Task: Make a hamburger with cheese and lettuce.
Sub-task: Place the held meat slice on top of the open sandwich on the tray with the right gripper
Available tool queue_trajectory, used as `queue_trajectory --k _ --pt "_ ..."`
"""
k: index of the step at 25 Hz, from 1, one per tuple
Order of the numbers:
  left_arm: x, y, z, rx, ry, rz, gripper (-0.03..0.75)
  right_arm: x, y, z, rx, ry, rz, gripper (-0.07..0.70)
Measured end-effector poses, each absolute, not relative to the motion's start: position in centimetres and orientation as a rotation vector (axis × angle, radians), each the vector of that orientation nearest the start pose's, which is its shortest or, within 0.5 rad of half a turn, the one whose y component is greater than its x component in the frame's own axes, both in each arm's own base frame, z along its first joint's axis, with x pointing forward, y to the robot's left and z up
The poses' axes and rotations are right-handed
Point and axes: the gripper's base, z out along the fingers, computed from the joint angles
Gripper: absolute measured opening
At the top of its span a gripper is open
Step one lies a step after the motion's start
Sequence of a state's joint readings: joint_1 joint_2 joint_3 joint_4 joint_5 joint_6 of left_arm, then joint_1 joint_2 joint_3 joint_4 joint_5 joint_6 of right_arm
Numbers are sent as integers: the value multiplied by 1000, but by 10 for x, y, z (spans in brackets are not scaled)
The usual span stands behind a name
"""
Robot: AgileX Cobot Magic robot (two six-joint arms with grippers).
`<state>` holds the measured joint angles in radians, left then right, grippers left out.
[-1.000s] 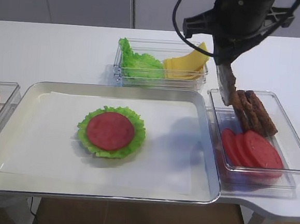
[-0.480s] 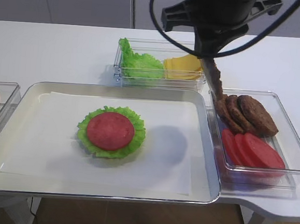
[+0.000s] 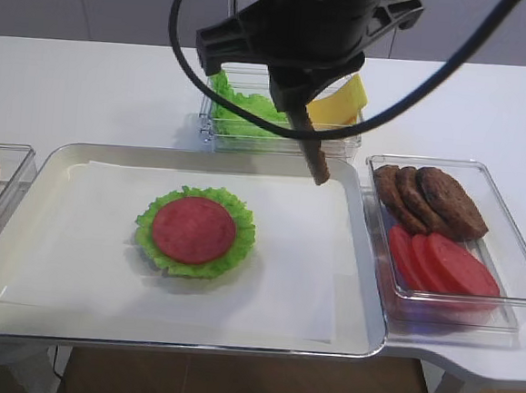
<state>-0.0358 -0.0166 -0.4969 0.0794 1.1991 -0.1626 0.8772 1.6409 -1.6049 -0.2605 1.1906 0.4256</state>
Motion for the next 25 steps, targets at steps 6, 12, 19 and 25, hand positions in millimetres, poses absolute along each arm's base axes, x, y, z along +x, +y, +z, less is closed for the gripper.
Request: queue_trajectory --k 6,12,19,25 --pt "-13 7 266 -148 2161 -17 362 226 264 356 -709 2538 92 108" --pt "-13 7 266 -148 2161 -17 362 222 293 347 -800 2520 89 108" --pt "-13 7 266 -148 2161 -17 362 228 316 329 -872 2537 45 108" --pt "-13 7 266 -148 2161 -17 362 232 323 311 -918 2572 -3 108"
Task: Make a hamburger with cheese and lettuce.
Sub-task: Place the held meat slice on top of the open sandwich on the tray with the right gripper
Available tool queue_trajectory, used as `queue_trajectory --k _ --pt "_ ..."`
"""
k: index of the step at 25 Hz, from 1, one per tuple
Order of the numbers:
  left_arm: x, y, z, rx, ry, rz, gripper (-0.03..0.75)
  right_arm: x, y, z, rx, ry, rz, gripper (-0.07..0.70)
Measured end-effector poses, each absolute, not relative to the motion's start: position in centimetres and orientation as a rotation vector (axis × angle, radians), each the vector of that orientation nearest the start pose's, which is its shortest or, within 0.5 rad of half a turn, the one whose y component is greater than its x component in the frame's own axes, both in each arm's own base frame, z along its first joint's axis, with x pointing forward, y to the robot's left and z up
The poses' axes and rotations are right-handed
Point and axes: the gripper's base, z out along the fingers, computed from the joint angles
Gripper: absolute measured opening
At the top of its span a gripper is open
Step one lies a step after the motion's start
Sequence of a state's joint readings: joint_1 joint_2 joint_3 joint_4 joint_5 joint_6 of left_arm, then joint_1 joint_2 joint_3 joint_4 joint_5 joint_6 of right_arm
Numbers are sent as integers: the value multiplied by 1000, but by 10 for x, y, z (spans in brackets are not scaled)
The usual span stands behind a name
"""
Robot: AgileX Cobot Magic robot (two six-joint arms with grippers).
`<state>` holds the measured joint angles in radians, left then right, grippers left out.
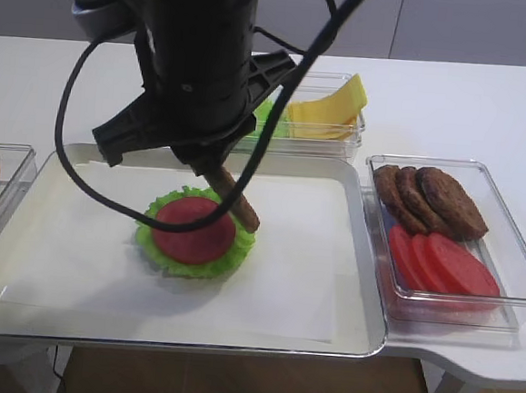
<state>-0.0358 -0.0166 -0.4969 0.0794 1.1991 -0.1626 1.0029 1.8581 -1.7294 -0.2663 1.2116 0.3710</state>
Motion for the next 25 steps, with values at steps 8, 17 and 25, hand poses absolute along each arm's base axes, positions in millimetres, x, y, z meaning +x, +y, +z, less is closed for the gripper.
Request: queue_trajectory --k 8,17,25 --pt "-13 7 266 -148 2161 -17 362 229 334 304 -957 2541 12 108" --pt "-13 7 266 -148 2161 -17 362 230 340 296 -985 2520 -31 108" --pt "-13 7 266 -148 2161 -17 362 232 339 296 -989 2499 -63 108"
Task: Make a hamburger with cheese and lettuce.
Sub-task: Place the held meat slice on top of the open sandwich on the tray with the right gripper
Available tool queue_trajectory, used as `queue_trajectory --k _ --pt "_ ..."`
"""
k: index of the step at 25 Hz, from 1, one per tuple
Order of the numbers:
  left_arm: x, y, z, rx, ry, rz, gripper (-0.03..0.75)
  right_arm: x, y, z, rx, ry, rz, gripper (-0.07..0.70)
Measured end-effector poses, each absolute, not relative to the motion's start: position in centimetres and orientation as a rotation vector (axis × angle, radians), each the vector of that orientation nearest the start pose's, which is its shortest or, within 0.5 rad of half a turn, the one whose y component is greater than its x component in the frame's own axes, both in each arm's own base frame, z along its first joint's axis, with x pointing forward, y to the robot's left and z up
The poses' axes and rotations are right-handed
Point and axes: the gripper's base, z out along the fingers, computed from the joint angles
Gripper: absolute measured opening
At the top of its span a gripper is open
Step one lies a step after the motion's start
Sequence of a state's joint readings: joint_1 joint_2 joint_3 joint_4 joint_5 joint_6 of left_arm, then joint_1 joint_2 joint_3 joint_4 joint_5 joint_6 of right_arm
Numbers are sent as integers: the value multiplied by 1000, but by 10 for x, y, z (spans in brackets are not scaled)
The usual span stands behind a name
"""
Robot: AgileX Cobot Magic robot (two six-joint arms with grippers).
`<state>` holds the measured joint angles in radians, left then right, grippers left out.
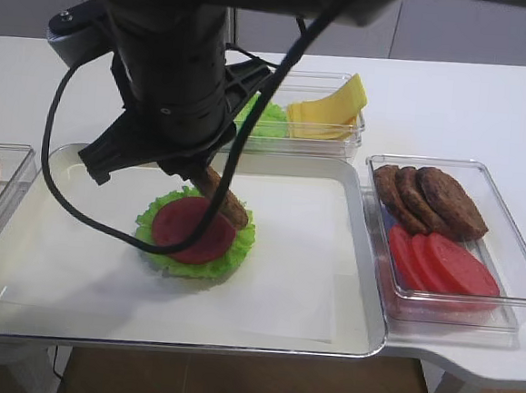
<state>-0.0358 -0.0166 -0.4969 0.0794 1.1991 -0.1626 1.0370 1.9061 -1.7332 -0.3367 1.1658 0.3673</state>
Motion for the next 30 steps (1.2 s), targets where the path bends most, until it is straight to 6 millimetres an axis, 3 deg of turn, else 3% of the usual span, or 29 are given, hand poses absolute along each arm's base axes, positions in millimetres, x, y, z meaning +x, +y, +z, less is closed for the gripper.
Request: queue_trajectory --k 7,30 --pt "-13 7 266 -148 2161 -17 362 234 342 288 -999 2505 -76 108" --pt "-13 7 266 -148 2161 -17 362 235 343 288 -1003 2486 -84 108"
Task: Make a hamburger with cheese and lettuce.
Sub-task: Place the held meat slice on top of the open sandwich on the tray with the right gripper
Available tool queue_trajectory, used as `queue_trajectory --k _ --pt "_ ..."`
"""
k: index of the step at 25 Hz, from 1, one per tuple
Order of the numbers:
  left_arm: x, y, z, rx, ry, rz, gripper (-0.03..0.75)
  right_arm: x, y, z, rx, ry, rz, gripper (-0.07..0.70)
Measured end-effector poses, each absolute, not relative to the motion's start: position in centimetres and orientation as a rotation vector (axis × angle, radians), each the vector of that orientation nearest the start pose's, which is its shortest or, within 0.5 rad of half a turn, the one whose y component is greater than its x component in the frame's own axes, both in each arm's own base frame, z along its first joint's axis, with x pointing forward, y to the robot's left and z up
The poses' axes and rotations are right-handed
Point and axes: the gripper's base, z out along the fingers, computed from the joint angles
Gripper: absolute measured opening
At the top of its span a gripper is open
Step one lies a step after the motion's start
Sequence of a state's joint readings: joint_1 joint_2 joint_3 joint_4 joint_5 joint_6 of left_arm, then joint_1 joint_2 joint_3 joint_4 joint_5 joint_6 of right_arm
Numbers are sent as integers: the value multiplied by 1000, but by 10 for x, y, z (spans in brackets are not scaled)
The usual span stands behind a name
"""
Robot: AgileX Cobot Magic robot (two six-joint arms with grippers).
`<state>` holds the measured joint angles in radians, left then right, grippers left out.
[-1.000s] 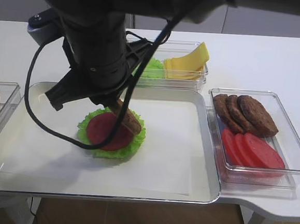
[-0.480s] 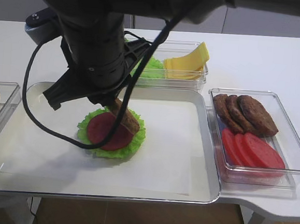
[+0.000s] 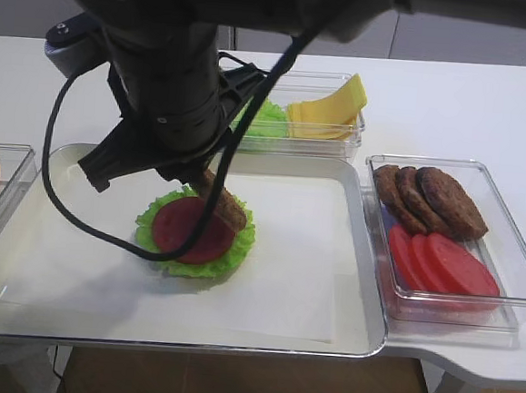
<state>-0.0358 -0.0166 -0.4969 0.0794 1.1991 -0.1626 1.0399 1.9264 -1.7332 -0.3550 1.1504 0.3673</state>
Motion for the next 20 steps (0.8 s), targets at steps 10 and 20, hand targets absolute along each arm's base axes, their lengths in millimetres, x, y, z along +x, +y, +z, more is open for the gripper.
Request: queue_trajectory --k 10,20 --pt "-13 7 266 -148 2161 -17 362 226 348 292 -1037 2455 -109 108" --pt "-13 7 266 -148 2161 -17 362 226 348 292 -1037 2455 -109 108"
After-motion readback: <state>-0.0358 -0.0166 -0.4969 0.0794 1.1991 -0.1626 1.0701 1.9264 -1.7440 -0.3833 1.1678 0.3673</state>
